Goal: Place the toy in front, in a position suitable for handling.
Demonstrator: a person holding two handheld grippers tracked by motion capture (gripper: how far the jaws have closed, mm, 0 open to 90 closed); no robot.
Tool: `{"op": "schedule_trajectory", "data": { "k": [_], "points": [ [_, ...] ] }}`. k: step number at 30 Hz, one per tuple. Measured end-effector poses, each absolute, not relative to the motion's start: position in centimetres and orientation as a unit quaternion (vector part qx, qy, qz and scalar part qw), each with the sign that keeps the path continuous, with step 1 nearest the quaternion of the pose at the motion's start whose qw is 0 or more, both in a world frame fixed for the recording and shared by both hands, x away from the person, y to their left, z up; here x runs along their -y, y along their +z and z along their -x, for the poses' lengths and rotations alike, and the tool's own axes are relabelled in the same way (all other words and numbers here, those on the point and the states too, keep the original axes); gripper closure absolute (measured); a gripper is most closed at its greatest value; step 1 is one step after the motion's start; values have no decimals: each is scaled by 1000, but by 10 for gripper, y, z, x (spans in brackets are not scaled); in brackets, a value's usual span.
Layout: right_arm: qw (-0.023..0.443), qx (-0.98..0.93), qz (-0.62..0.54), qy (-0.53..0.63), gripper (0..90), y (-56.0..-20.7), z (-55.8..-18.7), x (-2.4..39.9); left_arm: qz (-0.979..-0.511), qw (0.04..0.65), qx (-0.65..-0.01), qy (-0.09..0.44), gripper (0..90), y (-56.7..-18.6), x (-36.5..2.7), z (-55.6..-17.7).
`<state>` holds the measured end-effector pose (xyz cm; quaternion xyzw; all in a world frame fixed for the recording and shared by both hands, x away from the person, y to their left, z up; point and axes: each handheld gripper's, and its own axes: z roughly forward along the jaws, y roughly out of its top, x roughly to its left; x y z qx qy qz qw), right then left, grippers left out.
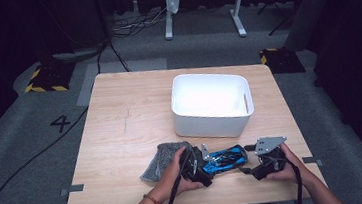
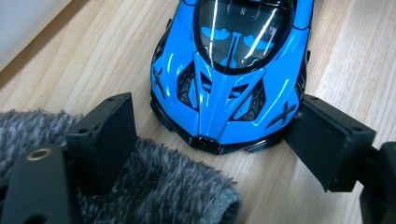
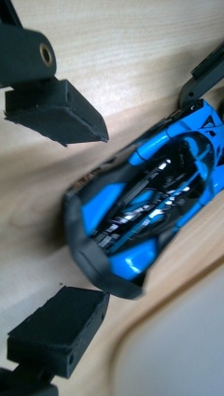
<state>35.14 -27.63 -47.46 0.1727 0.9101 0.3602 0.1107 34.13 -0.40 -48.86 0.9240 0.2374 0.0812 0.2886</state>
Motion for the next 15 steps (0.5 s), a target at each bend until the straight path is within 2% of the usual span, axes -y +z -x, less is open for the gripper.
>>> {"op": "schedule_trajectory", "data": {
  "k": [5, 7, 11, 15],
  "points": [
    [108, -901, -177, 381, 169, -469, -364, 278, -921, 295, -243, 76, 156, -491, 1, -343],
    [85, -900, -170, 392, 231, -470, -377, 281, -920, 296, -245, 75, 156, -491, -1, -343],
    [52, -904, -147, 398, 202, -473, -387, 275, -920, 296, -244, 78, 153, -491, -4, -344],
    [39, -911, -125, 392, 180, -476, -390, 263, -919, 297, -246, 77, 151, -491, -5, -346]
  ]
}}
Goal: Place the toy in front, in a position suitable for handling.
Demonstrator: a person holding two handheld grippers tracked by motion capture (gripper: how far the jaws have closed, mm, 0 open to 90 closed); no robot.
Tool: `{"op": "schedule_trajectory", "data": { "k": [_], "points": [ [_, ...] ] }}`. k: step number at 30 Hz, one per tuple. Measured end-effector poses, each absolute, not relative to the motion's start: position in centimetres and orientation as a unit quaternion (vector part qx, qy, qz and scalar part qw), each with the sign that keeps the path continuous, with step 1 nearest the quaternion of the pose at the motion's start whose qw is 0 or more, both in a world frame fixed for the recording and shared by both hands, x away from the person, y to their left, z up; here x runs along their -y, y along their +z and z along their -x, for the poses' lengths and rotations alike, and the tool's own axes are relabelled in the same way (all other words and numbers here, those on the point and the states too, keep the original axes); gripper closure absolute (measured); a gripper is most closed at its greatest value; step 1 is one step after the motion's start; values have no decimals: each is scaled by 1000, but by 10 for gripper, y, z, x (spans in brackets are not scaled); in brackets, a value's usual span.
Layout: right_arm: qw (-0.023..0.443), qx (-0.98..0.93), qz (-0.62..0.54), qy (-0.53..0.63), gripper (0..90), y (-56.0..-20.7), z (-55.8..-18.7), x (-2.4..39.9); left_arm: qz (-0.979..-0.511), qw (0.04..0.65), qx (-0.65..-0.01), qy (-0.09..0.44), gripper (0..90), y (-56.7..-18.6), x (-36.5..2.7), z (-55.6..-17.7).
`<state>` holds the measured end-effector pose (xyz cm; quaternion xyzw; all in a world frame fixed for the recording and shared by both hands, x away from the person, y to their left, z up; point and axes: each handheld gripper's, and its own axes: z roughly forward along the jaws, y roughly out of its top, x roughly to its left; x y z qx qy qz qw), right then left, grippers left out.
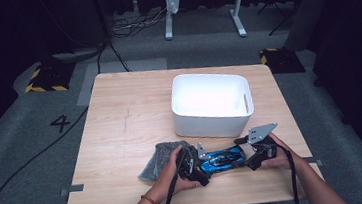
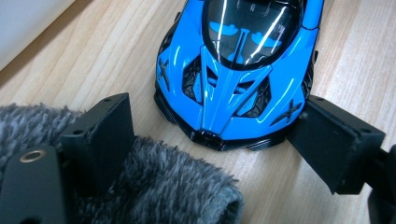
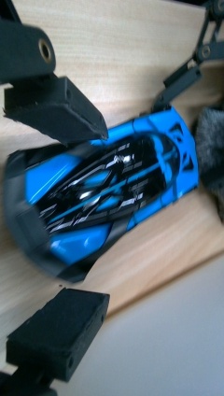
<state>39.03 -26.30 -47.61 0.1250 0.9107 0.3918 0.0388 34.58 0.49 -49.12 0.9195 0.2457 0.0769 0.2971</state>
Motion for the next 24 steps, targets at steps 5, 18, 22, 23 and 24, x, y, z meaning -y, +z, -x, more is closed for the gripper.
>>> {"op": "schedule_trajectory", "data": {
  "k": [5, 18, 22, 23, 24],
  "points": [
    [48, -927, -108, 355, 136, -485, -388, 249, -918, 295, -251, 84, 148, -491, -5, -347],
    [60, -934, -100, 338, 174, -484, -372, 262, -902, 290, -291, 134, 162, -490, -6, -351],
    [69, -930, -109, 344, 182, -484, -368, 262, -901, 292, -290, 136, 165, -490, -5, -351],
    [69, -930, -109, 344, 182, -484, -368, 262, -902, 293, -287, 135, 165, -490, -5, -351],
    [74, -925, -117, 355, 184, -484, -368, 261, -902, 297, -284, 132, 173, -489, -5, -349]
  ]
}}
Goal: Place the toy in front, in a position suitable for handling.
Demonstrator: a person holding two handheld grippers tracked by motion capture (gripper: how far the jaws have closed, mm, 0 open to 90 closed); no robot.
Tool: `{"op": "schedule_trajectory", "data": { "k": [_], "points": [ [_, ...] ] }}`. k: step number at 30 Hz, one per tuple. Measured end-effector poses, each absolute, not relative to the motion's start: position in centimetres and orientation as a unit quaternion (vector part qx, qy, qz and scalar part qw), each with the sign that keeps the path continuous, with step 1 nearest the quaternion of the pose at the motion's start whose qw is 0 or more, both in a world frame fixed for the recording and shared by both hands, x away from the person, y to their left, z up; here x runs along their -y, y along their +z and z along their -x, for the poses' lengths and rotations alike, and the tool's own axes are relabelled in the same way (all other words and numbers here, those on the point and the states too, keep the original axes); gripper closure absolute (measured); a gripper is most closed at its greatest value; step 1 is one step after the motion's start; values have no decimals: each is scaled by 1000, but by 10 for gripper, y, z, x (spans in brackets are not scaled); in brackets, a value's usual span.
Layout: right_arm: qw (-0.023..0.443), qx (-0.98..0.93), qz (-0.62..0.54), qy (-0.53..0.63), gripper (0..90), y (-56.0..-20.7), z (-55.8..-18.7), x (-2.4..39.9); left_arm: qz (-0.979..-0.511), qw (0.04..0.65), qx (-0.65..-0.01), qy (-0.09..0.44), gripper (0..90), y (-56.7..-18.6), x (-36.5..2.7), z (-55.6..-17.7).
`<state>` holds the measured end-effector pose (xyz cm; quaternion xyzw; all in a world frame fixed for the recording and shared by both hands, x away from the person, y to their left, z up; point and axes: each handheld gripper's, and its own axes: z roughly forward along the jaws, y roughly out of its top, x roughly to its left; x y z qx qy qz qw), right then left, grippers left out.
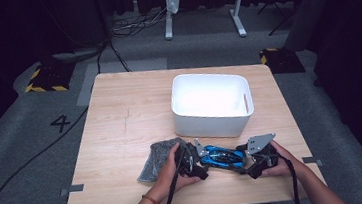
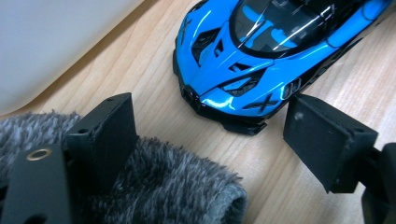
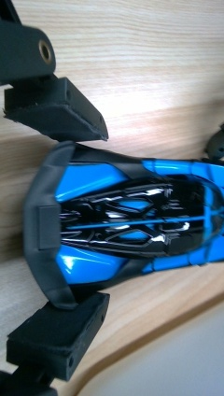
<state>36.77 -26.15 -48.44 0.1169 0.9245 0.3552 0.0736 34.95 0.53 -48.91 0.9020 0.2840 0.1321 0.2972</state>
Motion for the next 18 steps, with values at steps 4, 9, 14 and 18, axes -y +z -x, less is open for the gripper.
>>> {"op": "schedule_trajectory", "data": {
  "k": [4, 9, 14, 18],
  "points": [
    [69, -914, -140, 373, 166, -487, -368, 257, -902, 316, -266, 128, 175, -482, -6, -345],
    [78, -913, -156, 369, 175, -496, -367, 252, -901, 339, -238, 132, 172, -465, -13, -331],
    [71, -911, -162, 372, 170, -500, -368, 256, -889, 364, -239, 142, 160, -444, -45, -315],
    [71, -912, -163, 370, 188, -500, -369, 259, -884, 354, -260, 158, 159, -443, -78, -308]
  ]
}}
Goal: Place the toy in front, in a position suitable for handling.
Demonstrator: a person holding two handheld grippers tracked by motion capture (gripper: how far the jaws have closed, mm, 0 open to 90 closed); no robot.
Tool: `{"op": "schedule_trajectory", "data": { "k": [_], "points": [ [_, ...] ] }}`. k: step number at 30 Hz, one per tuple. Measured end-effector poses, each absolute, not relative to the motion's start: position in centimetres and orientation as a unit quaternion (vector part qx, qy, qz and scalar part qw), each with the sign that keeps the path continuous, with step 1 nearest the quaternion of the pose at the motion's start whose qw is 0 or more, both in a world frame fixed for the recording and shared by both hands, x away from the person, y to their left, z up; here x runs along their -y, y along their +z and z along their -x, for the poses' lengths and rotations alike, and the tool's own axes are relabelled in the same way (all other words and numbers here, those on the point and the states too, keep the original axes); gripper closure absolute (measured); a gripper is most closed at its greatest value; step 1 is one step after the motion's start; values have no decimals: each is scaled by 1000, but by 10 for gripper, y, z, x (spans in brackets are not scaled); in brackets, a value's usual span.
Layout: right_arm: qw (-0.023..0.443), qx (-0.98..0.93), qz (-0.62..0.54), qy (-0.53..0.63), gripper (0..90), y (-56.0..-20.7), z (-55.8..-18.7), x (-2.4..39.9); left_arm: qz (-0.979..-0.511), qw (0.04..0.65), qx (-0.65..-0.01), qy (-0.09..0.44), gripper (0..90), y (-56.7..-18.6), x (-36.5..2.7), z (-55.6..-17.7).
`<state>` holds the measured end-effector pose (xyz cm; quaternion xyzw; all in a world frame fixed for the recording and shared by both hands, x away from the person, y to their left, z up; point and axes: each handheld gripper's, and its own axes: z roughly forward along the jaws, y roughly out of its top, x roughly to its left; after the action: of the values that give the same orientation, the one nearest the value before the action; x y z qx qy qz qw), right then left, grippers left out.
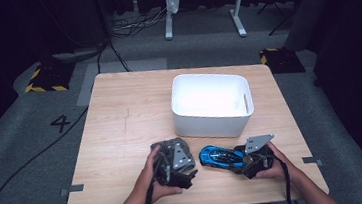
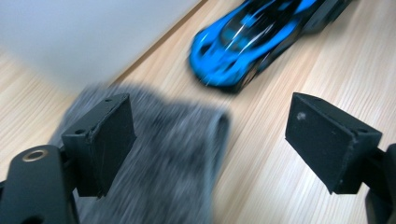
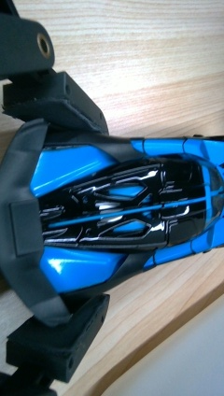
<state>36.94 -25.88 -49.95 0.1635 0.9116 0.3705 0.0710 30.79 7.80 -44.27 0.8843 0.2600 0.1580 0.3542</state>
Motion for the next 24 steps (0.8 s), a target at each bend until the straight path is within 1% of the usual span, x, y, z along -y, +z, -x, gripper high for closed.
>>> {"op": "schedule_trajectory", "data": {
  "k": [3, 4, 6, 8, 9, 10, 11, 13, 16, 18, 20, 22, 23, 24],
  "points": [
    [69, -912, -159, 372, 213, -499, -369, 259, -880, 346, -286, 155, 156, -451, -106, -309],
    [69, -912, -159, 372, 213, -499, -369, 259, -880, 346, -286, 155, 158, -451, -106, -309],
    [68, -914, -159, 367, 217, -498, -369, 259, -875, 341, -308, 150, 157, -460, -123, -313],
    [67, -915, -157, 367, 223, -498, -369, 260, -876, 337, -315, 142, 157, -467, -131, -319],
    [67, -915, -156, 366, 224, -498, -369, 260, -876, 337, -315, 142, 156, -467, -131, -319],
    [66, -915, -156, 366, 225, -498, -369, 261, -877, 333, -323, 127, 156, -476, -133, -326],
    [66, -914, -156, 368, 226, -498, -369, 261, -877, 333, -323, 127, 156, -476, -133, -326],
    [66, -913, -155, 371, 226, -498, -368, 262, -881, 327, -325, 108, 155, -486, -127, -335],
    [64, -913, -153, 372, 227, -498, -368, 264, -890, 306, -321, 105, 151, -494, -116, -345],
    [64, -914, -152, 371, 227, -498, -368, 265, -889, 312, -322, 93, 130, -495, -112, -352],
    [64, -914, -153, 371, 228, -498, -368, 265, -890, 312, -319, 95, 139, -495, -110, -354],
    [65, -913, -153, 374, 228, -499, -367, 267, -891, 313, -314, 94, 302, -493, -108, -356],
    [63, -913, -149, 374, 230, -499, -368, 269, -890, 314, -315, 98, 414, -490, -107, -358],
    [62, -914, -149, 372, 230, -498, -368, 269, -890, 316, -314, 98, 476, -490, -106, -358]
  ]
}}
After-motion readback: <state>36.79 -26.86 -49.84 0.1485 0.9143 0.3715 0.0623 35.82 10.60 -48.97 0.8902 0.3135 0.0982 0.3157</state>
